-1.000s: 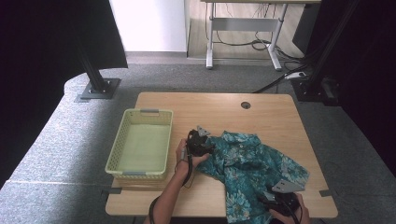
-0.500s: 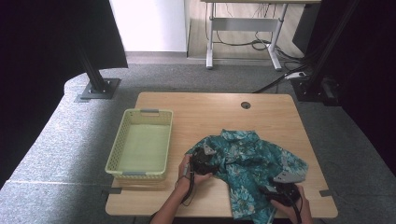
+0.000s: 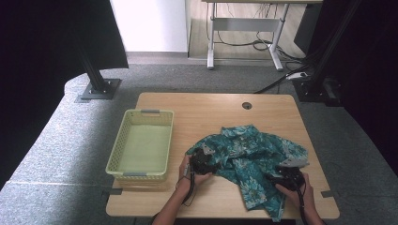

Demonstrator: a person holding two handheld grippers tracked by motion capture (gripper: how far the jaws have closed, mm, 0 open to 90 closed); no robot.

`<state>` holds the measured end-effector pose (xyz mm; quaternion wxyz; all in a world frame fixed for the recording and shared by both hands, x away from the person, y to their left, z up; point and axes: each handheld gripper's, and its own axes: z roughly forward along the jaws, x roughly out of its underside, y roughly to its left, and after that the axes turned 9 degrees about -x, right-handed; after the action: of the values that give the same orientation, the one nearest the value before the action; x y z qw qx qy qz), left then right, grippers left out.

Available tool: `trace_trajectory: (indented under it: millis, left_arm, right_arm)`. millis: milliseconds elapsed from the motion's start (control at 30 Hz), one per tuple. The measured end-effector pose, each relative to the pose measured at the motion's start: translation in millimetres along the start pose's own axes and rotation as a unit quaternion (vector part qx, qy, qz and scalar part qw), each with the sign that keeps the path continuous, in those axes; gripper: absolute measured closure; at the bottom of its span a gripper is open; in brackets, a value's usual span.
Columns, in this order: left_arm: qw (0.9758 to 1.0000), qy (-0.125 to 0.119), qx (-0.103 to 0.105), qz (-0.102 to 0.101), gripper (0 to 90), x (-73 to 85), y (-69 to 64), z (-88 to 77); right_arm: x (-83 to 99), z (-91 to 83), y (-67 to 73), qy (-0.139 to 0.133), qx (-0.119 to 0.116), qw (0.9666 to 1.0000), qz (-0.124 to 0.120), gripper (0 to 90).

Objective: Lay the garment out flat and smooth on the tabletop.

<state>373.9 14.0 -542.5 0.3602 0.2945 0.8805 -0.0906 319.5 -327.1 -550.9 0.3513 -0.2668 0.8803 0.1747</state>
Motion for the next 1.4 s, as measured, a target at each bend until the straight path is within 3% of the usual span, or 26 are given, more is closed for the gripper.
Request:
trace_trajectory:
  millis: [133,200,267,333,400,533,667,767,800,900,967,1067,1133,1267,1400]
  left_arm:
    - [1.0,0.0,0.003,-0.004,50.3,-0.5,3.8,0.6]
    - [1.0,-0.002,0.0,-0.001,50.2,0.1,3.1,0.6]
    - [1.0,-0.006,-0.003,0.002,49.9,1.0,2.1,0.6]
    - [1.0,-0.008,-0.003,0.003,49.9,1.9,1.9,0.5]
    - [0.9999,-0.01,-0.003,0.0,49.9,2.4,2.0,0.5]
    - [0.9999,-0.01,-0.008,0.004,49.9,2.8,0.6,0.2]
    - [0.9999,-0.011,-0.01,0.008,49.9,3.0,0.0,0.2]
    - [0.9999,-0.01,-0.007,0.007,49.9,2.8,0.8,0.2]
    - [0.9999,-0.011,-0.006,0.006,50.0,2.9,1.1,0.2]
    - [0.9999,-0.011,-0.004,0.007,50.1,3.4,2.6,0.0]
    - [0.9999,-0.011,-0.004,0.006,50.2,3.7,3.6,-0.3]
    - [0.9999,-0.009,-0.008,0.008,50.2,4.1,6.2,-1.0]
    - [0.9999,-0.008,-0.01,0.006,50.2,4.6,8.8,-1.6]
    - [0.9999,-0.006,-0.013,0.001,50.3,5.6,15.5,-2.5]
    - [0.9999,-0.004,-0.014,-0.003,50.3,5.8,20.9,-3.0]
  right_arm:
    - [-3.5,-0.1,-8.4,0.003,0.011,0.9998,0.019,37.1]
    - [-4.0,-4.4,-4.4,-0.018,0.008,0.9996,0.02,40.4]
    - [-5.2,-11.0,7.8,-0.039,-0.013,0.9991,0.013,40.7]
    - [-5.7,-16.4,27.1,-0.042,-0.038,0.9984,-0.009,40.7]
    - [-4.1,-19.4,48.9,-0.035,-0.068,0.9965,-0.033,40.1]
    - [1.6,-19.7,86.9,-0.011,-0.107,0.9916,-0.073,37.1]
    - [5.8,-14.5,105.8,0.005,-0.113,0.9898,-0.087,36.0]
    - [6.8,-8.1,110.1,0.021,-0.092,0.9911,-0.095,40.9]
    - [7.0,-6.4,109.9,0.027,-0.082,0.9913,-0.099,46.2]
    - [7.4,-2.8,106.7,0.05,-0.061,0.9915,-0.104,77.6]
    - [7.0,-4.9,103.9,0.052,-0.058,0.9912,-0.107,88.4]
    - [5.3,-12.0,97.4,0.038,-0.051,0.9929,-0.101,89.2]
    - [2.9,-18.9,89.2,0.02,-0.054,0.9948,-0.084,89.2]
    - [-2.8,-30.4,61.3,-0.011,-0.054,0.9976,-0.042,89.2]
    - [-6.3,-31.7,31.2,-0.01,-0.041,0.999,-0.015,89.2]
